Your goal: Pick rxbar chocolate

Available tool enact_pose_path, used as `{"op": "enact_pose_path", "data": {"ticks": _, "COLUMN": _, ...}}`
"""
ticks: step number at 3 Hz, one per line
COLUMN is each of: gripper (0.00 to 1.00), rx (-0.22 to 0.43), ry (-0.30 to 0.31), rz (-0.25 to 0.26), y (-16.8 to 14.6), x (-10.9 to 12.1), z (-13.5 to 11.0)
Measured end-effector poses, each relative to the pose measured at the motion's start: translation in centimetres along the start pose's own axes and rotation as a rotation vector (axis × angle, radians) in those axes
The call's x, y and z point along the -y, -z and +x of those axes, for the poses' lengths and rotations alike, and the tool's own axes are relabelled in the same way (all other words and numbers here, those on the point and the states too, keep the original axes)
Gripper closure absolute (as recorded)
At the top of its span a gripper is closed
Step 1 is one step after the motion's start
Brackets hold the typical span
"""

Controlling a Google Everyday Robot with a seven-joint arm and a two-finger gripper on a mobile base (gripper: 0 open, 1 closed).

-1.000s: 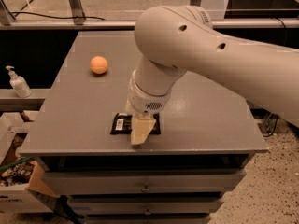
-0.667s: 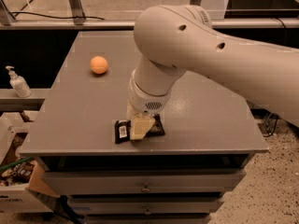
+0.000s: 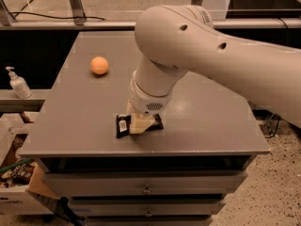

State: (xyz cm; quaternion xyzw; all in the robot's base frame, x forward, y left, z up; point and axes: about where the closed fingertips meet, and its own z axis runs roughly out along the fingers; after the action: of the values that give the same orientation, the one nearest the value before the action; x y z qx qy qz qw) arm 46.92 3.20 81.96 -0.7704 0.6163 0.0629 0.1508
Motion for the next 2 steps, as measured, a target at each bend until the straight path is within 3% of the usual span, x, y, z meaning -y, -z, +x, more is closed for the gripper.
{"op": "enact_pose_path", "data": {"ticks": 2, "gripper": 1.00, "rx": 0.029, "ry": -0.003, "rz": 0.052, "y": 2.5, "x": 2.0, "z": -0.5}}
